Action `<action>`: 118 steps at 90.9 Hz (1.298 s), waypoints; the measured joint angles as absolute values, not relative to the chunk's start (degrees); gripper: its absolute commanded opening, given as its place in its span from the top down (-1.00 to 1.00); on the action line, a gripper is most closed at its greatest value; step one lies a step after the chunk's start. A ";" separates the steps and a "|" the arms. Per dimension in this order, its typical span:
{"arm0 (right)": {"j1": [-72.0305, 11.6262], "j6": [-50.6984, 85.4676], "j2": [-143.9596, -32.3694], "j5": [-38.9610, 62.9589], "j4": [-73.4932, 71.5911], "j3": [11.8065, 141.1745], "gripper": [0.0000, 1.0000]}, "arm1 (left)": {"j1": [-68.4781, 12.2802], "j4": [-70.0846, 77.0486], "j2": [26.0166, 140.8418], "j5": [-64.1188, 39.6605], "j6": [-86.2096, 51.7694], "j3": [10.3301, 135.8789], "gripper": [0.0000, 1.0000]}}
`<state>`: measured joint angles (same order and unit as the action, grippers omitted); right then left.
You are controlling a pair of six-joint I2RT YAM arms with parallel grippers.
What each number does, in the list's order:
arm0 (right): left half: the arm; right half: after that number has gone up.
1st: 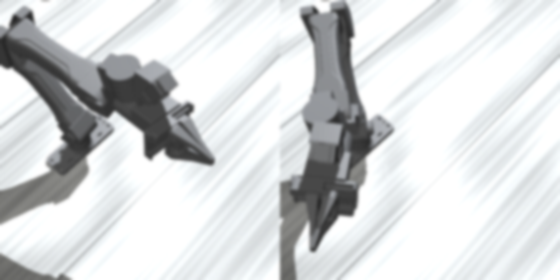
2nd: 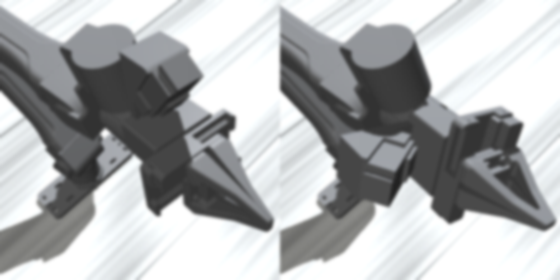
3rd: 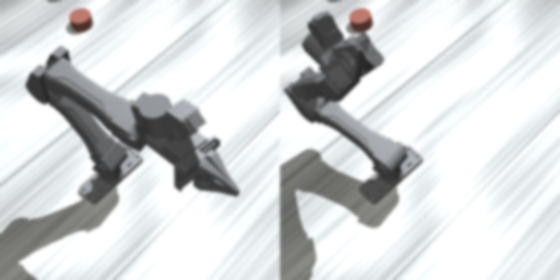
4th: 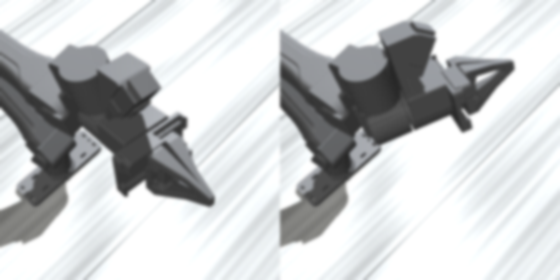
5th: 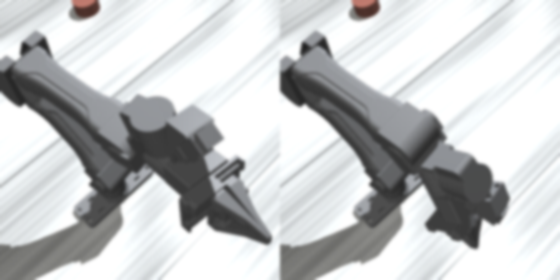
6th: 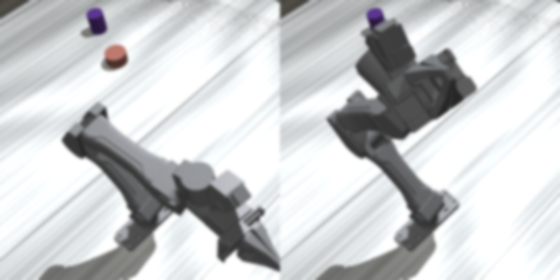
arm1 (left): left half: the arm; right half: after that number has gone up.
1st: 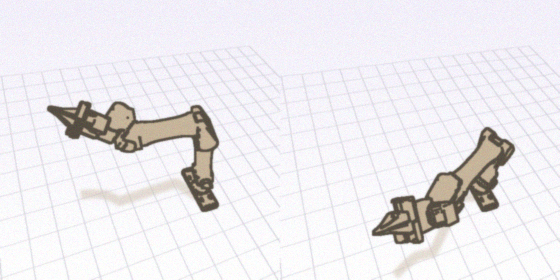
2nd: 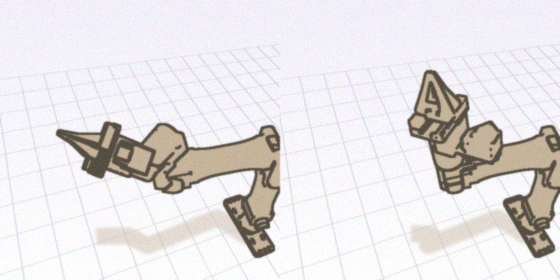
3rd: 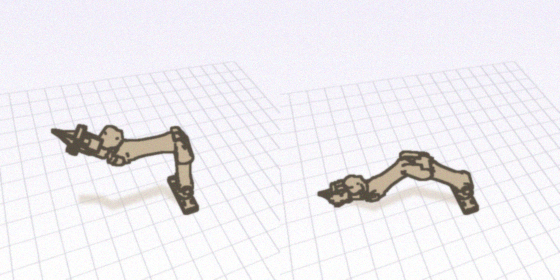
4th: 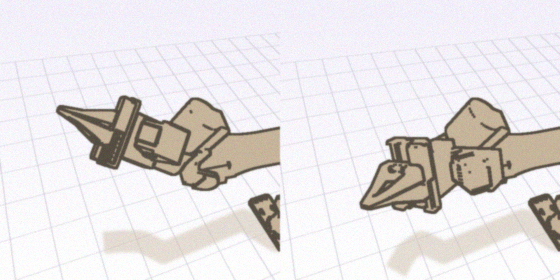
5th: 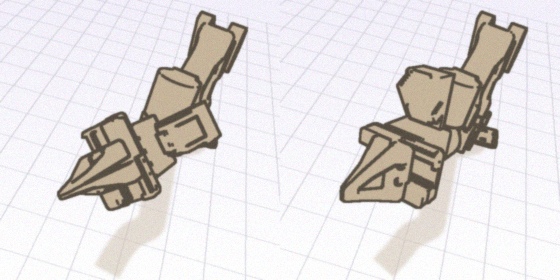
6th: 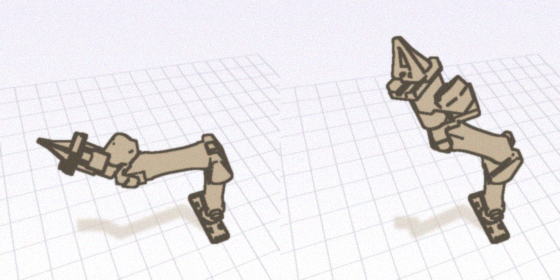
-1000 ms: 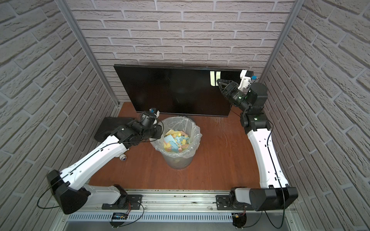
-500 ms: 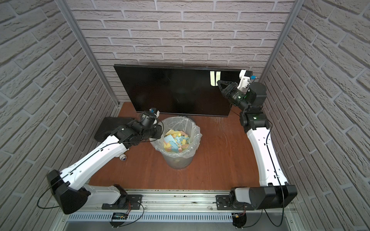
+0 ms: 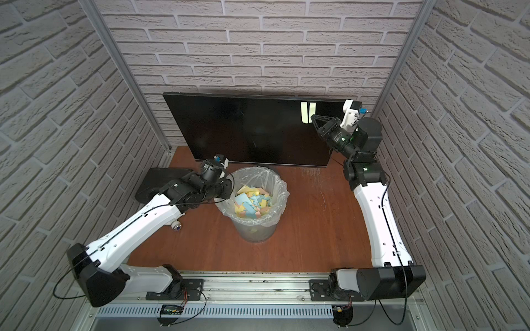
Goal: Remove the sticky note from the monitor
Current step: Tear off the sticky note from the monitor.
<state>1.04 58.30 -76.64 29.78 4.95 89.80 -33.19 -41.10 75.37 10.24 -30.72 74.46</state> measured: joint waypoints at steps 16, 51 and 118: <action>1.04 58.17 -76.40 29.87 4.99 90.21 0.94 | -33.19 -41.10 75.35 10.26 -30.74 74.46 0.58; 1.04 57.14 -74.72 29.85 5.74 91.00 0.94 | -33.19 -40.71 75.26 10.26 -31.00 74.24 0.58; -1.26 50.46 -66.08 32.34 8.78 86.24 0.94 | -33.19 -40.60 75.22 10.26 -31.16 74.13 0.58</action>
<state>-1.26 50.46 -66.08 32.34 8.78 86.24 -33.19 -40.60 75.22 10.26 -31.16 74.13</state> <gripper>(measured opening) 0.052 0.213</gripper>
